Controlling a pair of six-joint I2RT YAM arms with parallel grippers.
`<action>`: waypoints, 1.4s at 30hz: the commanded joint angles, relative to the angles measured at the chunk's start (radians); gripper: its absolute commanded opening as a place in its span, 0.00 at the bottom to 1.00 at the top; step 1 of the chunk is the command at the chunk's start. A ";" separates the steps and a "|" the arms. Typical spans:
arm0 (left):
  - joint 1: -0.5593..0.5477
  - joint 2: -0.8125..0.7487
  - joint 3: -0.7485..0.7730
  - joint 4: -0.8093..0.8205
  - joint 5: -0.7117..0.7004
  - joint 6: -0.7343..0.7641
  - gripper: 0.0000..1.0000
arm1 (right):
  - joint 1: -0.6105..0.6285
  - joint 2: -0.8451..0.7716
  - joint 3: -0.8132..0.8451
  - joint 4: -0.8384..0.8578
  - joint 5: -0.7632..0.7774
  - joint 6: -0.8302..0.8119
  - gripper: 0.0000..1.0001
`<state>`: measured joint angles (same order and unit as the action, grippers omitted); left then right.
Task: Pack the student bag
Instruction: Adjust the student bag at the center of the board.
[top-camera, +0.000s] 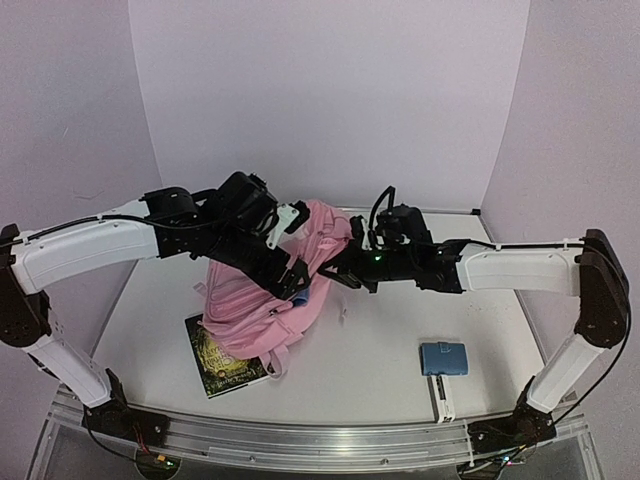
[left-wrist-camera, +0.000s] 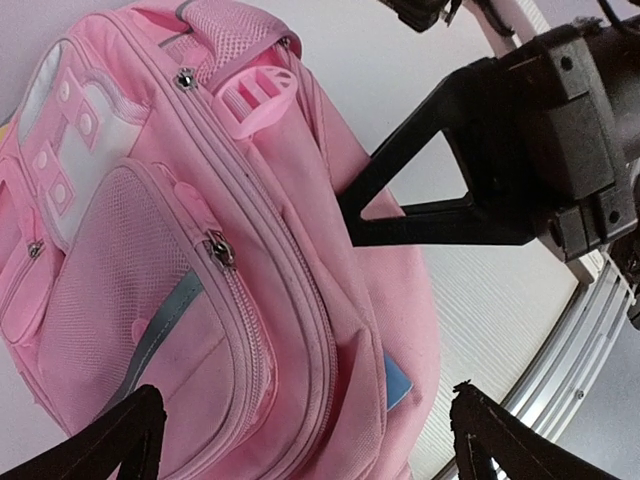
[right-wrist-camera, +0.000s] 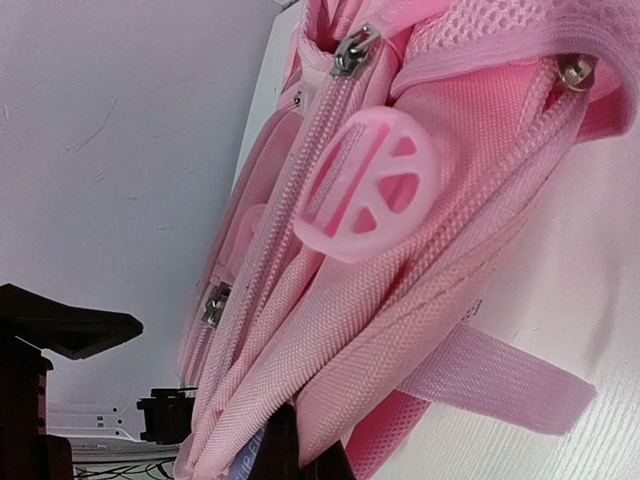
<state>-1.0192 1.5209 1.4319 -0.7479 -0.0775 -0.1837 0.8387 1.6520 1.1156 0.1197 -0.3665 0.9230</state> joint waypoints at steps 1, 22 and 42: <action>-0.008 0.033 0.002 -0.027 0.028 0.009 1.00 | 0.006 -0.068 0.061 0.138 0.018 -0.030 0.00; -0.019 0.118 -0.037 0.001 -0.388 -0.007 0.98 | 0.015 -0.089 0.035 0.119 -0.027 -0.040 0.00; 0.025 0.027 -0.103 0.124 -0.228 -0.101 0.29 | 0.045 -0.118 -0.142 0.037 0.076 0.025 0.00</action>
<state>-1.0483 1.6128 1.3445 -0.6497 -0.2799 -0.2329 0.8638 1.5996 0.9728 0.1110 -0.2715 0.9393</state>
